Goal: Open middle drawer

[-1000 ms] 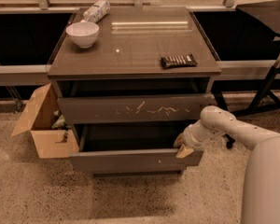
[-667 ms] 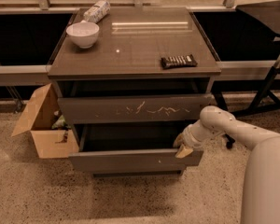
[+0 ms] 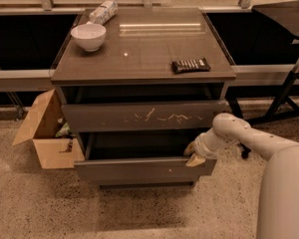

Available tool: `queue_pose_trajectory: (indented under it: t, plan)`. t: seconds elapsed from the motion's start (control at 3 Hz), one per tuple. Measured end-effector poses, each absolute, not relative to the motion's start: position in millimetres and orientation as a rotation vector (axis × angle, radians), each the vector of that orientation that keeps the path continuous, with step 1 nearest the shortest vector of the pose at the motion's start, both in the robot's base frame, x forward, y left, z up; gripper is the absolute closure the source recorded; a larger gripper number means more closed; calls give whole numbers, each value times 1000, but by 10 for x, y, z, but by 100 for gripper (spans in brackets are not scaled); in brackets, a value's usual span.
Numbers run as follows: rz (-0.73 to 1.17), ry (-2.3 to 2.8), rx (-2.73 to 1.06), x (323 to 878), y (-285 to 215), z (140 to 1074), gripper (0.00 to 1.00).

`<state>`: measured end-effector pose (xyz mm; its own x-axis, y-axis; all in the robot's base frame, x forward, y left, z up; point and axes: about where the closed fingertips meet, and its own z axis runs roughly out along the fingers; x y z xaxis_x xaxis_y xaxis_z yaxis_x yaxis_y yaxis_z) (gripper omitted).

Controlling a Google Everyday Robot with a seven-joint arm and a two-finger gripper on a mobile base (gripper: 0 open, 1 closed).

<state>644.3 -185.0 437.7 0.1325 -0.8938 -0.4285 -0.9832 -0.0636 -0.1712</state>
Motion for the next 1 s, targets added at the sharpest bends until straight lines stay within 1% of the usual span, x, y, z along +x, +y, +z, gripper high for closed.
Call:
queue_pose_trajectory:
  t: [0.33,0.67,1.0]
  plan:
    - [291,1805,-2003,6443,-1850,4377,4]
    - [291,1805,-2003,6443,-1850,4377,0]
    - [329,1783,-2008,6383,-1792,4361,0]
